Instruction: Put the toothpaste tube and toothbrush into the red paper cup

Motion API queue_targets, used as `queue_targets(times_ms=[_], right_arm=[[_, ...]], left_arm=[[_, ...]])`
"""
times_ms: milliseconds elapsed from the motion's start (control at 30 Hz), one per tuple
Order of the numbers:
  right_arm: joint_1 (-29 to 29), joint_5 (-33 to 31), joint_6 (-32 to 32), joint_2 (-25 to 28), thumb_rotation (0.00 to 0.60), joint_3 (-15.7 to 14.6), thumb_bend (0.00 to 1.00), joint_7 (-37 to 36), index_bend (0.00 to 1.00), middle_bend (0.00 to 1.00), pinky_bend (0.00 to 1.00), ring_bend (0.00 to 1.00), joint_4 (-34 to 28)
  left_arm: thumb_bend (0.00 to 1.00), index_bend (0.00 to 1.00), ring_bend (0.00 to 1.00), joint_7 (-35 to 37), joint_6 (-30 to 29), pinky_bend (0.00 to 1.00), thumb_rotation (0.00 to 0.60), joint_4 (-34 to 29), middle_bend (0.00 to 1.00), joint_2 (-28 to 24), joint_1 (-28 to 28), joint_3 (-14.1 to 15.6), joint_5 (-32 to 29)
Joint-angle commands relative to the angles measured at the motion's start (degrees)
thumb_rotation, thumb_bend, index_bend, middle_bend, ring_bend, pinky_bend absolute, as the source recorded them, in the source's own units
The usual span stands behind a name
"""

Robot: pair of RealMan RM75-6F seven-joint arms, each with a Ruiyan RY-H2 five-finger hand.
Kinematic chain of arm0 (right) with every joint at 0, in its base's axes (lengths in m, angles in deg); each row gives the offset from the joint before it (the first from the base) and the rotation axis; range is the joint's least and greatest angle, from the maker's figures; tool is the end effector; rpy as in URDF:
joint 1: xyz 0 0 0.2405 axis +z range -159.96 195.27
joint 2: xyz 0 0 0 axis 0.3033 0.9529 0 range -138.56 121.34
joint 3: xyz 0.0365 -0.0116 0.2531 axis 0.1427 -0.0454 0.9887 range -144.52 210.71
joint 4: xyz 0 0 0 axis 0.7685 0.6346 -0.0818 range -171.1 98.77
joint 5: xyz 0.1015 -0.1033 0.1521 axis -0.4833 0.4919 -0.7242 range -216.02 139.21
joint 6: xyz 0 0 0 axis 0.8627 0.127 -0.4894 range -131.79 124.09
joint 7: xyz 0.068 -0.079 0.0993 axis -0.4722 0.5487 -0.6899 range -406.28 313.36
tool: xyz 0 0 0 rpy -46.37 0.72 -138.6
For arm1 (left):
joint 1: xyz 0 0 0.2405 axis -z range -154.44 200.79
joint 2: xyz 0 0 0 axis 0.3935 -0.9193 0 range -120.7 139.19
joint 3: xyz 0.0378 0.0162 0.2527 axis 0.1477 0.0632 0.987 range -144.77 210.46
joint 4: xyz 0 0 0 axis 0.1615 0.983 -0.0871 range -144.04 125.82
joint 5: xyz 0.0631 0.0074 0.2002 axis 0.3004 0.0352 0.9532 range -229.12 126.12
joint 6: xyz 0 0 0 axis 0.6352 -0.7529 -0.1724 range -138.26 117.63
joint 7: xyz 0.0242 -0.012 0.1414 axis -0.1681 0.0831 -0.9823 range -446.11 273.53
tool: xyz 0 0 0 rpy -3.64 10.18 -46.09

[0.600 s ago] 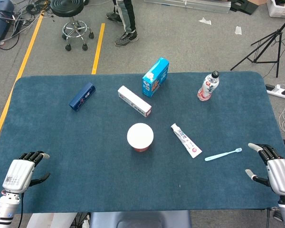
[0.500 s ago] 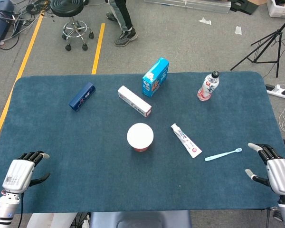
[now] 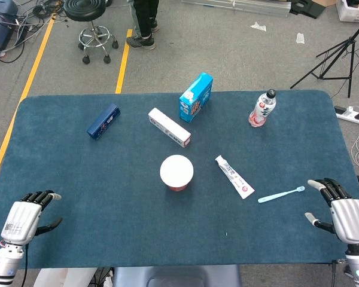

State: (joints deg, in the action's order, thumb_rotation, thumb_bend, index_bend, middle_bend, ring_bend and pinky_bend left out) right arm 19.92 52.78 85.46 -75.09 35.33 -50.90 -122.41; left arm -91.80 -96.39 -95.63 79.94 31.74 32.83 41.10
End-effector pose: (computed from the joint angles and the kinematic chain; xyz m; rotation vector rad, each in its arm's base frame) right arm -0.3206 -0.1648 0.1584 1.3964 -0.8595 0.9674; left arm -0.2959 0.1898 0.1199 -1.5612 -0.7649 -0.9325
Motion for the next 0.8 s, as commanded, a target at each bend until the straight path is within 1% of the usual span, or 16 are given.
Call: queue_targets(times_ms=[33, 333, 467, 633, 800], right_arm=[[0.0, -0.1, 0.0, 0.0, 0.6, 0.0, 0.09, -0.1, 0.27, 0.27, 0.49, 0.18, 0.0], [0.4, -0.8, -1.1, -0.1, 0.6, 0.2, 0.09, 0.0, 0.27, 0.26, 0.49, 0.17, 0.3], [1.6, -1.3, -3.1, 0.0, 0.6, 0.4, 0.09, 1.6, 0.27, 0.24, 0.46, 0.14, 0.0], [4.5, -4.0, -7.4, 0.6, 0.6, 2.4, 0.09, 2.8, 0.27, 0.18, 0.42, 0.08, -2.5], [8.1, -6.7, -11.2, -1.1, 0.6, 4.8, 0.07, 8.3, 0.27, 0.1, 0.36, 0.03, -4.3]], left_arm=[[0.15, 0.38, 0.37, -0.1, 0.2, 0.42, 0.6, 0.1, 0.37, 0.0, 0.1, 0.0, -0.1], [0.15, 0.38, 0.37, -0.1, 0.6, 0.42, 0.6, 0.2, 0.37, 0.1, 0.2, -0.2, -0.6], [0.15, 0.38, 0.37, 0.0, 0.5, 0.42, 0.6, 0.2, 0.37, 0.1, 0.1, -0.1, -0.5], [0.15, 0.38, 0.37, 0.3, -0.2, 0.42, 0.6, -0.1, 0.37, -0.1, -0.1, -0.2, -0.1], [0.15, 0.38, 0.37, 0.9, -0.6, 0.42, 0.6, -0.4, 0.37, -0.5, -0.3, -0.3, -0.1]])
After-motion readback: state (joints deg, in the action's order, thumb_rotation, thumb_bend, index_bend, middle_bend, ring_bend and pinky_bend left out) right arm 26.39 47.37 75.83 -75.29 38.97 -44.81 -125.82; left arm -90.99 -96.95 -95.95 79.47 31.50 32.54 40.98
